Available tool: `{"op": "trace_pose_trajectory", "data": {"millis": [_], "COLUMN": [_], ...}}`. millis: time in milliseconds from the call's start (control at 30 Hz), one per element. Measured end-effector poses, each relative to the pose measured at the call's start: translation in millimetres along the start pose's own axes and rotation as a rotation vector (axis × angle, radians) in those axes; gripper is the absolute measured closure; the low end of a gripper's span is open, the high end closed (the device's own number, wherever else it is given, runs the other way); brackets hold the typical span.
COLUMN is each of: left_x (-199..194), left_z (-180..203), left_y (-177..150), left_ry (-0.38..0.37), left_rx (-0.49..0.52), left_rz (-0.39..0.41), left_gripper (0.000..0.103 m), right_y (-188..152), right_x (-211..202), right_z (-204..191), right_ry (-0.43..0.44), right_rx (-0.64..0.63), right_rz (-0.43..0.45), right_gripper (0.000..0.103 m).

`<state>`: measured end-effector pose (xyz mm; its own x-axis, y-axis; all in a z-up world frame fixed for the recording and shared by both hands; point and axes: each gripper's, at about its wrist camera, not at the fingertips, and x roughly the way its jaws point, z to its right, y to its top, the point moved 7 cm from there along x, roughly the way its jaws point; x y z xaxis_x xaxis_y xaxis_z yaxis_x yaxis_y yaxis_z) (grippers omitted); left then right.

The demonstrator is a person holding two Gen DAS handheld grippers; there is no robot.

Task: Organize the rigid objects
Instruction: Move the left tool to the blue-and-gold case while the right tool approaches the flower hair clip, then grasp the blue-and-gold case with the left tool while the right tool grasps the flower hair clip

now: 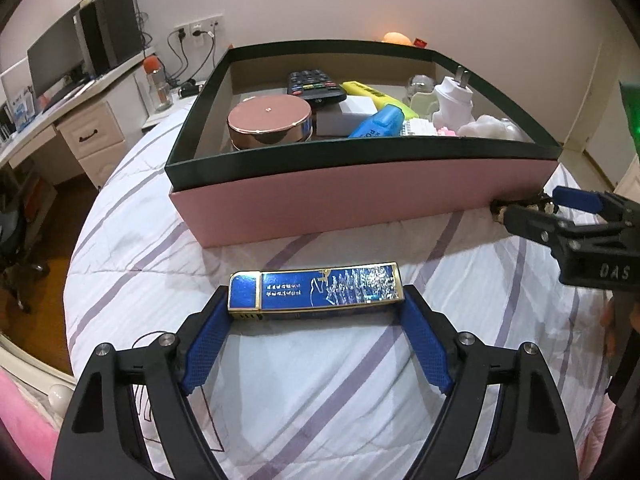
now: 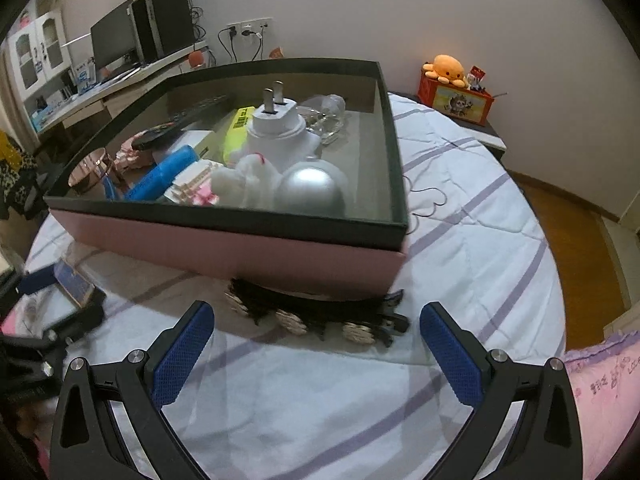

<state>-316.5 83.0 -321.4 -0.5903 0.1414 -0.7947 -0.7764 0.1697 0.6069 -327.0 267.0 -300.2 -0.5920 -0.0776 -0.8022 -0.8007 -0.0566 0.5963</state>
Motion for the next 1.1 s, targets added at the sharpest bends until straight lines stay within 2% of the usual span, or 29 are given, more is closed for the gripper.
{"op": "trace_pose_trajectory", "data": {"millis": [67, 167, 233, 333, 767, 967, 1000, 1100], "left_x": [0.7, 2.1, 3.6, 6.8, 12.0, 15.3, 15.2, 10.3], "left_z": [-0.4, 0.9, 2.8, 4.3, 6.6, 7.1, 6.9, 4.4], "left_y": [-0.5, -0.6, -0.9, -0.6, 2.1, 5.7, 5.9, 7.4], "left_ry": [-0.014, -0.011, -0.012, -0.001, 0.006, -0.003, -0.009, -0.020], "left_rx": [-0.009, -0.008, -0.004, 0.001, 0.005, 0.000, -0.001, -0.010], "left_rz": [0.000, 0.000, -0.003, -0.006, -0.012, -0.008, -0.005, 0.021], "left_gripper": [0.016, 0.011, 0.005, 0.001, 0.000, 0.000, 0.002, 0.020], "right_y": [2.5, 4.2, 3.9, 2.8, -2.3, -3.8, -5.1, -6.2], "right_x": [0.3, 7.1, 12.4, 18.6, 17.3, 12.7, 10.9, 9.8], "right_z": [-2.2, 5.4, 8.0, 5.3, 3.2, 2.8, 3.2, 3.6], "right_ry": [-0.008, -0.070, -0.062, -0.071, -0.037, -0.024, -0.017, -0.003], "right_rx": [0.013, 0.046, 0.069, 0.057, 0.016, -0.003, -0.003, -0.009], "right_rz": [0.001, -0.016, -0.036, -0.055, -0.017, -0.008, -0.006, -0.005], "right_gripper": [0.000, 0.000, 0.000, 0.000, 0.000, 0.004, 0.004, 0.004]}}
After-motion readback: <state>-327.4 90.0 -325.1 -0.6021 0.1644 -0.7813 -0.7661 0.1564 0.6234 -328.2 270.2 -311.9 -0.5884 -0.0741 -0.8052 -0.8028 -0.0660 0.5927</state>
